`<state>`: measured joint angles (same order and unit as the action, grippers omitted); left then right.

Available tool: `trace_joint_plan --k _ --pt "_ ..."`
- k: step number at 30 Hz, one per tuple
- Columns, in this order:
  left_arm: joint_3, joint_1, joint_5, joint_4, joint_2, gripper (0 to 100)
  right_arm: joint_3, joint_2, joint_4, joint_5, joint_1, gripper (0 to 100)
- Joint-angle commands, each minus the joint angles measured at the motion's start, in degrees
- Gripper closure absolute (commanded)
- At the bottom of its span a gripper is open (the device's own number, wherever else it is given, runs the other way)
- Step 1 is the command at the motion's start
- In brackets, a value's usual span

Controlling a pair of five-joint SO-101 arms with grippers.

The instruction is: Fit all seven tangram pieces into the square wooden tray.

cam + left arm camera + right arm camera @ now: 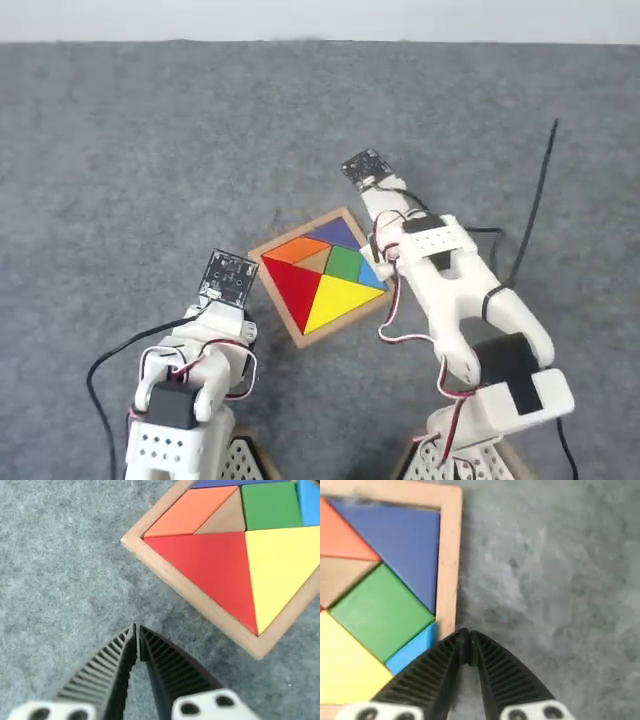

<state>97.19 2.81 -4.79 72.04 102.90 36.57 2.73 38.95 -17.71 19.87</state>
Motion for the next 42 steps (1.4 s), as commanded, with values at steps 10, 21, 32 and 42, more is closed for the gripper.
trace_joint_plan --k 10,21,32,42 --pt "-0.7 -0.3 0.3 0.3 1.2 99 4.9 -18.5 2.6 3.2 2.9 99.1" --pt "-0.7 -0.3 0.3 0.3 1.2 99 12.1 -12.2 -1.9 3.1 6.9 99.2" --pt "-0.7 -0.3 0.3 0.3 1.2 99 11.5 -12.2 -0.3 3.3 6.1 99.2" --pt "-0.7 -0.3 0.3 0.3 1.2 99 16.9 -19.7 -3.2 3.6 4.1 99.2"
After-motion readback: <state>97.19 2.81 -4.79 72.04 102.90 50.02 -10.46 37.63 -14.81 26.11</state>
